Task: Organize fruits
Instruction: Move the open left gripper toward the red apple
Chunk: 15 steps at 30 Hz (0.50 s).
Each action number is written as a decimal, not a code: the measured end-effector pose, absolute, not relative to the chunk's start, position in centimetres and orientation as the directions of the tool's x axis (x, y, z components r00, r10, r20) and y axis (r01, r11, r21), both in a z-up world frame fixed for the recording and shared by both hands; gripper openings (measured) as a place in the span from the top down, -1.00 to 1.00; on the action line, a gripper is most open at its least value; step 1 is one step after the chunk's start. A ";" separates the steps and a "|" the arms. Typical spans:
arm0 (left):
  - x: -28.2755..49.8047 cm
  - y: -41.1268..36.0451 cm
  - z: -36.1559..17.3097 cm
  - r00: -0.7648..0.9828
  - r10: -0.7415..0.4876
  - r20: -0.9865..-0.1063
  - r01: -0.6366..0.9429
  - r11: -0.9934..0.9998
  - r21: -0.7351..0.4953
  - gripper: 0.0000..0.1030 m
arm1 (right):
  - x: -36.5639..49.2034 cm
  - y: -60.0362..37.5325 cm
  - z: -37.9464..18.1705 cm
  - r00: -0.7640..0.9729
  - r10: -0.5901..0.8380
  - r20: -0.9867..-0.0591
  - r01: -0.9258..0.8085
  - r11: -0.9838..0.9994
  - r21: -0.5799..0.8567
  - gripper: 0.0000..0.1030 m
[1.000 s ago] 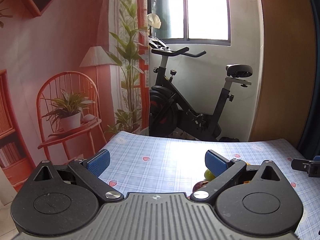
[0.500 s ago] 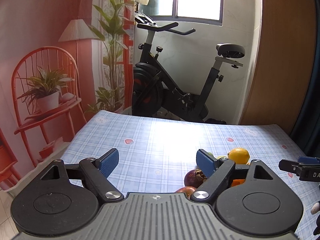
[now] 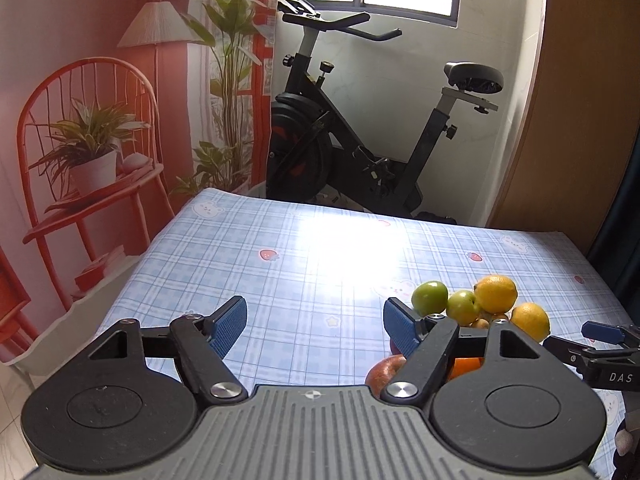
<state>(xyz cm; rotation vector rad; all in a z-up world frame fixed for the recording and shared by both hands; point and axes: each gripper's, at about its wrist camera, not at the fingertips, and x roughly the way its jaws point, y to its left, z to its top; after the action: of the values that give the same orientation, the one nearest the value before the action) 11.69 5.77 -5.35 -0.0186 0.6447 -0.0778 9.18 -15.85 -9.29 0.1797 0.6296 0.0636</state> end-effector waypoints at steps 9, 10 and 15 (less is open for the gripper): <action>13.4 7.3 -6.7 0.752 -0.060 -0.656 0.059 0.998 -0.024 -0.52 | 10.6 -13.8 -10.9 0.792 0.195 -0.578 -0.063 0.969 0.240 -0.79; 13.6 7.5 -6.9 0.746 -0.071 -0.662 0.060 0.997 -0.040 -0.52 | 10.7 -13.6 -11.1 0.791 0.199 -0.578 -0.067 0.968 0.243 -0.79; 14.5 8.3 -8.4 0.719 -0.125 -0.683 0.068 0.992 -0.110 -0.39 | 11.2 -10.8 -12.1 0.772 0.227 -0.594 -0.151 0.973 0.176 -0.79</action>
<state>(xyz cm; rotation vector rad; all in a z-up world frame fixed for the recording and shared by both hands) 14.54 8.31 -8.41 -0.0796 0.7607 -0.1066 11.23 -10.82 -12.08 0.1213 0.6580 0.2052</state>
